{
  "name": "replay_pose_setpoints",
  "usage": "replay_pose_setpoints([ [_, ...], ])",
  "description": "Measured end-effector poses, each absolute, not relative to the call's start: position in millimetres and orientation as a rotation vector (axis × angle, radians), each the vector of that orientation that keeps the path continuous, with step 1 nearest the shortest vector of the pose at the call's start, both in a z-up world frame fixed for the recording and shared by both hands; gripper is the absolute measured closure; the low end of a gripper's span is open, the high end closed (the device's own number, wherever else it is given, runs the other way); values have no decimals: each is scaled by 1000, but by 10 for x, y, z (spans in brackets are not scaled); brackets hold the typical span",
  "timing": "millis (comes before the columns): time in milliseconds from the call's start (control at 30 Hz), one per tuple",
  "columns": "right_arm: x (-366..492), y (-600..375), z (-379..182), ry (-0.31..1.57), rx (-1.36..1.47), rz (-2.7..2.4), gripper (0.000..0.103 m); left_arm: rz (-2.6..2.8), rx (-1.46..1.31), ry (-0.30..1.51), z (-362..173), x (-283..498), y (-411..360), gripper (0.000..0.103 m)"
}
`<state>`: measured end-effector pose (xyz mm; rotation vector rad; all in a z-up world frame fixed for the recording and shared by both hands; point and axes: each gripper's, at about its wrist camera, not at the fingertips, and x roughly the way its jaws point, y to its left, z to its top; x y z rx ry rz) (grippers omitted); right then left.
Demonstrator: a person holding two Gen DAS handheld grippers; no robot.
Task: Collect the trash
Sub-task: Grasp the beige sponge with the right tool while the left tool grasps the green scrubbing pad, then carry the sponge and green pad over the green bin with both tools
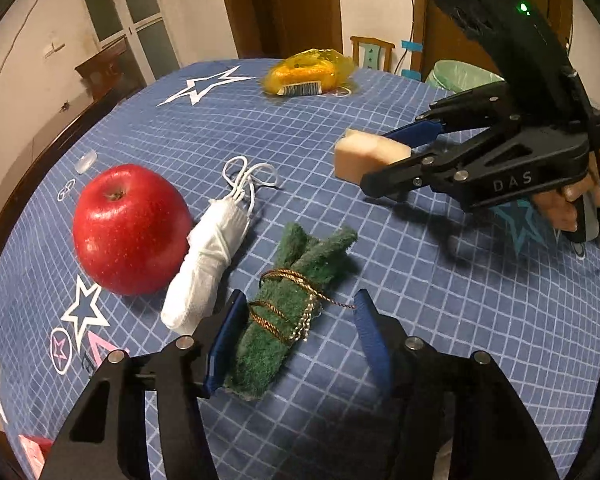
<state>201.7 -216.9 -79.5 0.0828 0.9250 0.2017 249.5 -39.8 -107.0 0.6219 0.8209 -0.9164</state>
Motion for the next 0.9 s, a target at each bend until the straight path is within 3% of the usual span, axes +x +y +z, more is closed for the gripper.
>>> replay_pose_setpoints([
  [167, 1997, -2176, -806, 908, 94, 183, 60, -898, 609, 817, -1079, 2489, -389, 47],
  [400, 1908, -2098, -812, 895, 40, 180, 72, -853, 615, 805, -1070, 2384, -382, 54],
  [633, 1793, -2184, -749, 869, 78, 193, 74, -805, 579, 816, -977, 2372, -259, 85],
  [900, 1627, -2355, -633, 833, 116, 196, 74, -803, 571, 810, -899, 2265, -186, 89],
])
